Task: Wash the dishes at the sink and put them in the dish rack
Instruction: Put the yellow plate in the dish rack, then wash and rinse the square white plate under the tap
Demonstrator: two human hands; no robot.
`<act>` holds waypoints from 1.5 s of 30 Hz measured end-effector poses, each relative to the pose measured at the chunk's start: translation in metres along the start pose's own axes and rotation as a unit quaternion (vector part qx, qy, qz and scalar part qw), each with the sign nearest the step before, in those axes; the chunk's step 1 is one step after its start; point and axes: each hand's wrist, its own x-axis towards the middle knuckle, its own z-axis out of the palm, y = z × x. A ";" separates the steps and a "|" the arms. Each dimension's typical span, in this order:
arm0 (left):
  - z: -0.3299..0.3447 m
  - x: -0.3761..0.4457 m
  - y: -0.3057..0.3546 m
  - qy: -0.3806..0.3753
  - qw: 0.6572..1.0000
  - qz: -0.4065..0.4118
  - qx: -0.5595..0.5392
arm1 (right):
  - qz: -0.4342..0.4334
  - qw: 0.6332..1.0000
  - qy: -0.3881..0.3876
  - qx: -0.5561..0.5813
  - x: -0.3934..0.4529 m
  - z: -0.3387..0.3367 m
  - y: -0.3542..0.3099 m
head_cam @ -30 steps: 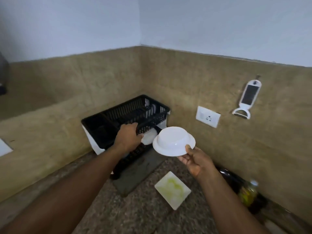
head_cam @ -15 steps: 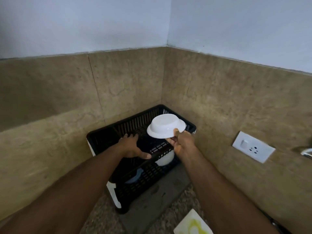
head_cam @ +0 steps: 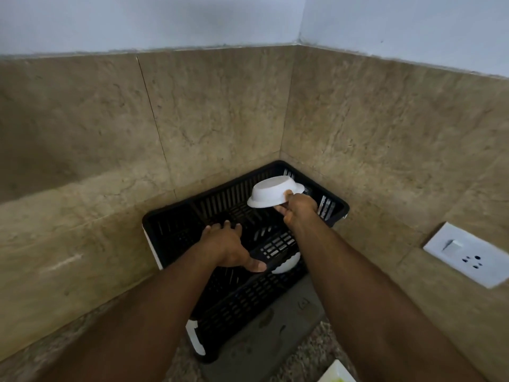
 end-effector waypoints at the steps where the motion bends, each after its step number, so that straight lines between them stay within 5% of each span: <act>1: 0.000 0.001 0.000 -0.003 1.000 -0.001 -0.002 | -0.001 1.000 0.001 -0.001 0.002 0.001 -0.001; 17: -0.001 -0.016 0.012 0.047 0.993 0.000 -0.113 | -0.023 0.994 -0.003 -0.106 -0.061 -0.039 -0.013; 23: 0.027 -0.061 0.052 0.236 0.950 0.144 -0.145 | -0.041 0.991 -0.016 -0.123 -0.120 -0.092 -0.005; 27: 0.073 -0.091 0.082 0.290 0.920 0.189 -0.186 | -0.041 0.976 0.014 -0.212 -0.151 -0.158 0.018; 34: 0.194 -0.091 0.121 0.102 0.958 0.176 -0.202 | 0.046 0.918 0.107 -0.380 -0.201 -0.293 0.083; 38: 0.244 -0.087 0.140 -0.005 0.975 0.133 -0.176 | 0.107 0.785 0.194 -0.579 -0.225 -0.343 0.112; 40: 0.261 -0.085 0.147 -0.036 0.974 0.125 -0.186 | 0.127 0.758 0.225 -0.599 -0.234 -0.363 0.127; 42: 0.274 -0.086 0.152 -0.051 0.968 0.113 -0.216 | 0.148 0.772 0.216 -0.579 -0.237 -0.377 0.144; 45: 0.292 -0.082 0.157 -0.018 0.967 0.094 -0.234 | 0.153 0.840 0.210 -0.476 -0.226 -0.404 0.168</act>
